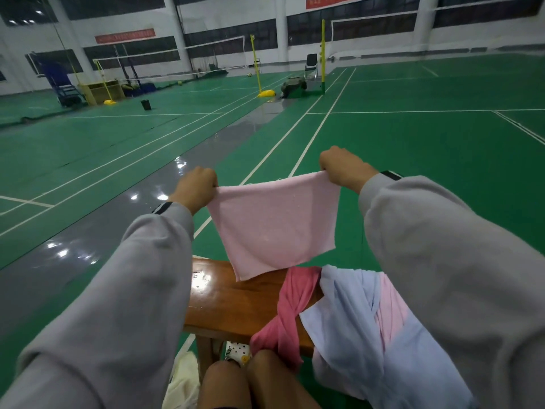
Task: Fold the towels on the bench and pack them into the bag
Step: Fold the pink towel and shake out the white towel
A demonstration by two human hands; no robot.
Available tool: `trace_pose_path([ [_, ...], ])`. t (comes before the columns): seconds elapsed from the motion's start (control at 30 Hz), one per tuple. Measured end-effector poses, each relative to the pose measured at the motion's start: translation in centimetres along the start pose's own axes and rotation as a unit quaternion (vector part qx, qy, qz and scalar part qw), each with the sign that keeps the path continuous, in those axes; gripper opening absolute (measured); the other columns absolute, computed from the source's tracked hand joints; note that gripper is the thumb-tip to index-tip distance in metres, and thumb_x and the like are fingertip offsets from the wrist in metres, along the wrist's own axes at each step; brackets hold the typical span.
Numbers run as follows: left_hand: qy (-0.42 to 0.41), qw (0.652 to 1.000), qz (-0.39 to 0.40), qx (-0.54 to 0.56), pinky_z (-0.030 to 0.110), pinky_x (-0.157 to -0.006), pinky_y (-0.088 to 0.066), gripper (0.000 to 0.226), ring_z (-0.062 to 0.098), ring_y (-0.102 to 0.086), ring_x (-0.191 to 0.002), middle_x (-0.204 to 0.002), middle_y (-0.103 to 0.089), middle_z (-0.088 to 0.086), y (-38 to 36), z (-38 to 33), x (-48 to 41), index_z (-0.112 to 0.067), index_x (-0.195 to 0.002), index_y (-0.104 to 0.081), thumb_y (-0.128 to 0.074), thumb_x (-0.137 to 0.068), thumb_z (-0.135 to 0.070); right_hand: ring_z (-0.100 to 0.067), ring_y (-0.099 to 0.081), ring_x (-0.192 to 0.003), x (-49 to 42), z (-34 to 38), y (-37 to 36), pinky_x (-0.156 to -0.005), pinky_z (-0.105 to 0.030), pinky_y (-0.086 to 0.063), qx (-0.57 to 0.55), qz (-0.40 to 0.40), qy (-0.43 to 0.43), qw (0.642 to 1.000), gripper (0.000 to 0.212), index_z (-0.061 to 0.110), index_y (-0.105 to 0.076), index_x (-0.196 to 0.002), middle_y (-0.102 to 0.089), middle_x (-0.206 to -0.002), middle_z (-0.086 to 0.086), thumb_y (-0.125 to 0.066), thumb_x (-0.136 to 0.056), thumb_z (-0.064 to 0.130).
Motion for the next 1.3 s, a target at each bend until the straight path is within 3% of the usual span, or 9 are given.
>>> trace_pose_path([
  [0.1,0.008,0.998,-0.031,-0.051,0.045,-0.073,-0.054,0.018,0.040,-0.067,-0.083,-0.090,-0.066,0.020,0.1,-0.3,-0.4,-0.003,-0.085,-0.068,-0.054,-0.086,0.008,-0.035,-0.054,-0.075,0.1,0.5,0.4,-0.067,-0.038,-0.043,0.034,-0.027,-0.007,0.999,0.022,0.004,-0.049,-0.078,-0.048,-0.083,-0.016,-0.047,-0.081,-0.018],
  [0.27,0.004,0.996,-0.087,-0.030,0.045,-0.069,-0.051,0.015,0.041,-0.061,-0.081,-0.091,-0.061,0.022,0.4,0.6,-0.9,-0.008,-0.079,-0.054,-0.054,-0.082,0.007,-0.041,-0.062,-0.094,-0.1,-0.2,0.8,-0.071,-0.039,-0.043,0.028,-0.045,-0.058,0.997,0.022,0.001,-0.058,-0.093,-0.059,-0.101,-0.022,-0.046,-0.085,-0.016],
  [0.43,0.034,0.989,-0.039,0.135,0.032,-0.064,-0.046,0.025,0.033,-0.064,-0.080,-0.083,-0.068,0.012,-0.3,2.6,-0.9,-0.015,-0.076,-0.061,-0.081,-0.072,0.000,-0.028,-0.065,-0.071,-0.6,-2.3,-1.6,-0.065,-0.035,-0.056,-0.139,0.053,-0.118,0.982,0.017,0.005,-0.069,-0.085,-0.069,-0.086,-0.012,-0.080,-0.073,0.001],
  [0.53,0.074,0.948,0.017,0.309,0.025,-0.064,-0.047,0.019,0.021,-0.064,-0.075,-0.083,-0.071,0.008,-1.9,4.3,0.8,-0.009,-0.089,-0.075,-0.088,-0.075,-0.006,-0.024,-0.069,-0.073,-0.7,-3.9,-2.8,-0.063,-0.033,-0.061,-0.268,0.113,-0.145,0.946,0.023,0.006,-0.077,-0.094,-0.072,-0.084,-0.008,-0.087,-0.074,0.012],
  [0.7,0.161,0.775,0.056,0.608,0.040,-0.098,-0.052,0.048,0.026,-0.066,-0.097,-0.114,-0.071,0.017,-4.1,8.0,3.9,0.001,-0.116,-0.069,-0.080,-0.079,-0.028,-0.019,-0.058,-0.078,-0.4,-4.5,-4.2,-0.064,-0.029,-0.050,-0.517,0.132,-0.197,0.822,0.031,0.007,-0.072,-0.108,-0.067,-0.097,-0.004,-0.082,-0.086,0.027],
  [0.9,0.244,0.800,0.040,0.546,0.029,-0.060,-0.043,0.031,0.017,-0.052,-0.075,-0.102,-0.066,0.005,-4.9,11.1,4.0,-0.011,-0.116,-0.067,-0.070,-0.096,-0.035,-0.017,-0.053,-0.071,-1.5,-0.2,-6.8,-0.057,-0.027,-0.045,-0.633,0.148,-0.236,0.722,0.021,0.015,-0.066,-0.100,-0.061,-0.089,-0.001,-0.076,-0.090,0.030],
  [1.03,0.278,0.788,-0.006,0.549,0.023,-0.040,-0.043,0.022,0.016,-0.056,-0.052,-0.091,-0.063,0.012,-5.2,12.9,3.4,-0.002,-0.113,-0.066,-0.061,-0.103,-0.021,-0.016,-0.067,-0.051,-3.2,3.3,-7.7,-0.043,-0.020,-0.047,-0.637,0.129,-0.255,0.716,0.023,0.012,-0.062,-0.115,-0.066,-0.093,-0.006,-0.068,-0.097,0.025],
  [1.2,0.266,0.727,-0.092,0.626,0.030,-0.062,-0.062,0.020,0.025,-0.064,-0.070,-0.095,-0.063,0.018,-3.8,14.2,2.4,0.002,-0.116,-0.059,-0.051,-0.107,-0.013,-0.029,-0.070,-0.058,-6.4,6.2,-5.5,-0.052,-0.035,-0.062,-0.694,0.015,-0.265,0.670,0.042,-0.006,-0.052,-0.130,-0.068,-0.090,-0.023,-0.070,-0.094,0.007],
  [1.3,0.236,0.705,-0.135,0.655,0.030,-0.070,-0.062,0.019,0.023,-0.064,-0.078,-0.095,-0.065,0.014,-2.2,15.1,2.2,-0.005,-0.103,-0.064,-0.049,-0.108,-0.016,-0.032,-0.072,-0.068,-7.7,7.5,-4.2,-0.064,-0.040,-0.064,-0.708,-0.020,-0.241,0.663,0.046,0.000,-0.046,-0.143,-0.070,-0.098,-0.026,-0.060,-0.100,0.009],
])
Point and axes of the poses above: each hand's wrist, its own x-axis away from the middle knuckle, its own y-axis out of the back of the hand, z = x × y, the point moved 6 cm from there along -x, towards the middle knuckle
